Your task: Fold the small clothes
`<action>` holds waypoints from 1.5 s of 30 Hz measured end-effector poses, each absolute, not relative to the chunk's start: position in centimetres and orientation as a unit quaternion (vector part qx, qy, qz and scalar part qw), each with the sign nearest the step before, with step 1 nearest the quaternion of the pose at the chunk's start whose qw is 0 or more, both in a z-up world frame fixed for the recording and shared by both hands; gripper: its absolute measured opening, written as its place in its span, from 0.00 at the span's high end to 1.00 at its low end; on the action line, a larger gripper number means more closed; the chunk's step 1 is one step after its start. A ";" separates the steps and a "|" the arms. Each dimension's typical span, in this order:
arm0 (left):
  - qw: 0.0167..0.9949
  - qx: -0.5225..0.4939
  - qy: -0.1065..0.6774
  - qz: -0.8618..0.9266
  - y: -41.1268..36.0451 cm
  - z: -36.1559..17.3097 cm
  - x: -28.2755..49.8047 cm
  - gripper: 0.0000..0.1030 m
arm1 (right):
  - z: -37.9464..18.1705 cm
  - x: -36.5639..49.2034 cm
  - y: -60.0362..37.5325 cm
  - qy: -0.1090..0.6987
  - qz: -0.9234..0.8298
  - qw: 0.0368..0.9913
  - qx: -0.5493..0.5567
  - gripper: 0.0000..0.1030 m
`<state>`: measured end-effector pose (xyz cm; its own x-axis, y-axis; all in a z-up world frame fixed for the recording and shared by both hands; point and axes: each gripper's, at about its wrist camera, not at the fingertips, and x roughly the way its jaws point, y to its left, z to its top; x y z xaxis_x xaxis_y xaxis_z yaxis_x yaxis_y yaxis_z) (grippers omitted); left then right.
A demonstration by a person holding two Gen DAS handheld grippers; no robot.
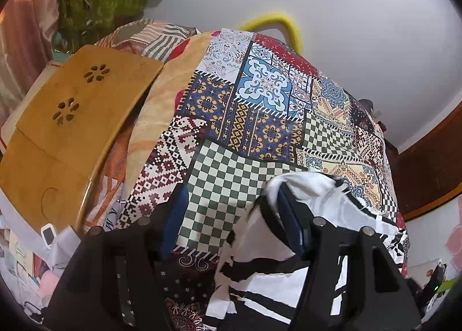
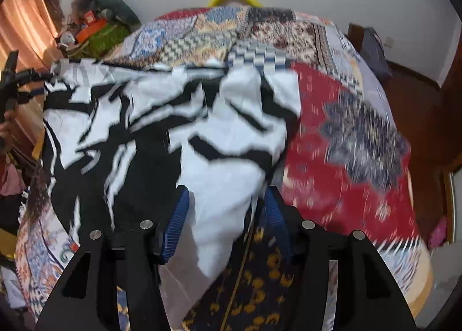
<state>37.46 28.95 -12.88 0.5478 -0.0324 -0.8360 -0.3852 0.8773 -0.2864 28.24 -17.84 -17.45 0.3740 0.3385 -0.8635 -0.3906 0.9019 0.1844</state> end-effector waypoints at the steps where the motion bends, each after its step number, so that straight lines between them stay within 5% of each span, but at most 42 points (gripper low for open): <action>1: 0.852 -0.220 0.463 0.106 28.9 -12.6 37.6 0.40 | -18.1 27.9 -17.8 0.522 0.218 0.824 -0.023 0.51; 8: 0.864 -0.183 0.453 0.121 28.1 -11.8 37.2 0.26 | -19.3 26.9 -17.0 0.537 0.237 0.809 -0.013 0.51; 11: 0.854 -0.123 0.486 0.138 26.9 -14.4 36.0 0.26 | -19.4 26.5 -16.3 0.537 0.259 0.803 -0.014 0.72; 20: 0.801 0.008 0.585 0.128 21.6 -25.2 29.9 0.26 | -19.5 25.7 -16.6 0.541 0.266 0.798 -0.018 0.88; 30: 0.800 -0.024 0.596 0.064 17.4 -24.5 21.7 0.27 | -18.7 24.3 -19.3 0.552 0.237 0.797 -0.065 0.88; 36: 0.809 -0.079 0.580 0.061 17.9 -23.8 18.9 0.28 | -13.4 23.9 -19.8 0.499 0.221 0.832 -0.100 0.84; 45: 0.855 -0.040 0.507 0.102 19.1 -19.4 20.4 0.28 | -7.9 26.0 -10.1 0.440 0.322 0.832 -0.104 0.75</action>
